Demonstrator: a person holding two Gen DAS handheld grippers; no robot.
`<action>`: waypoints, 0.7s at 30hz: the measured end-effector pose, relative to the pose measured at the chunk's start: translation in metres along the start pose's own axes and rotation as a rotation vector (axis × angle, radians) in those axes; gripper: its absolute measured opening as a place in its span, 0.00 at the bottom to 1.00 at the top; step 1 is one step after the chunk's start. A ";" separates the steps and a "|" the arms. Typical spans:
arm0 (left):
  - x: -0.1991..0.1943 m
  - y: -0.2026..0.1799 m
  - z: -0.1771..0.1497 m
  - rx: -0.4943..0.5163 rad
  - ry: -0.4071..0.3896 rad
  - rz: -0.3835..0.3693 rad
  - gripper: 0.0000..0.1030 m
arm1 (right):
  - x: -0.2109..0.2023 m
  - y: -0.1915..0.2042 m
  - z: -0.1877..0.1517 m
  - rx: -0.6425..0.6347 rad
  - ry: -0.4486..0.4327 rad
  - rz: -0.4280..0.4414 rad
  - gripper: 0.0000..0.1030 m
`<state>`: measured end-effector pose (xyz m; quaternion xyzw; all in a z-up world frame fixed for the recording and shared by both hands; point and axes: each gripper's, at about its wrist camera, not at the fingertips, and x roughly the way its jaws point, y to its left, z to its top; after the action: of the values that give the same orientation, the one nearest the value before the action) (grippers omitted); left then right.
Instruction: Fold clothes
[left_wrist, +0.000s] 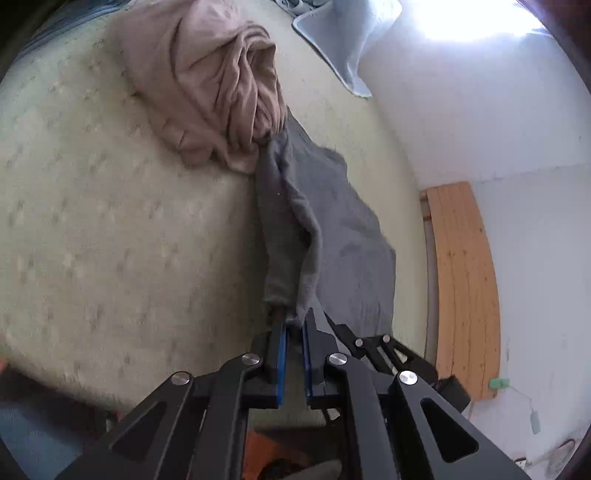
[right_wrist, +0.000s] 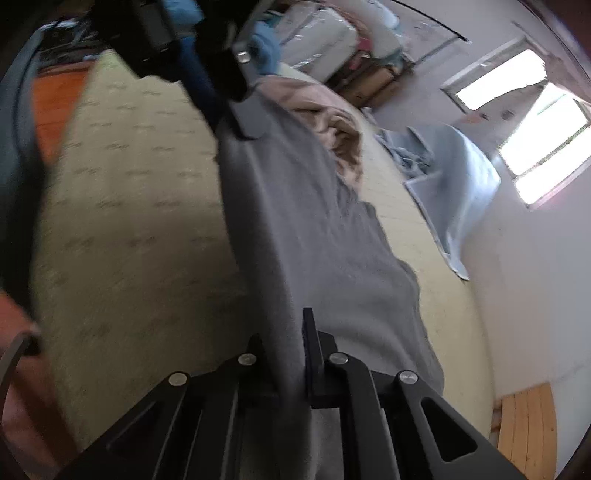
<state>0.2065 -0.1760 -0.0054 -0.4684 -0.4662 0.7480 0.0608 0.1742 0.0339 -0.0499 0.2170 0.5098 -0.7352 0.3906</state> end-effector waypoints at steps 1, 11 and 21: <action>-0.007 0.000 -0.004 0.004 0.006 0.010 0.06 | -0.006 0.004 -0.003 -0.013 0.003 0.025 0.07; -0.005 0.006 -0.023 -0.015 0.026 0.088 0.06 | -0.040 0.027 -0.025 -0.052 0.010 0.141 0.07; -0.039 -0.004 -0.018 -0.050 -0.093 0.150 0.38 | -0.056 0.032 -0.045 -0.047 0.006 0.231 0.10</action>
<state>0.2405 -0.1832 0.0204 -0.4682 -0.4510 0.7593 -0.0286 0.2297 0.0900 -0.0452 0.2674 0.4997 -0.6724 0.4760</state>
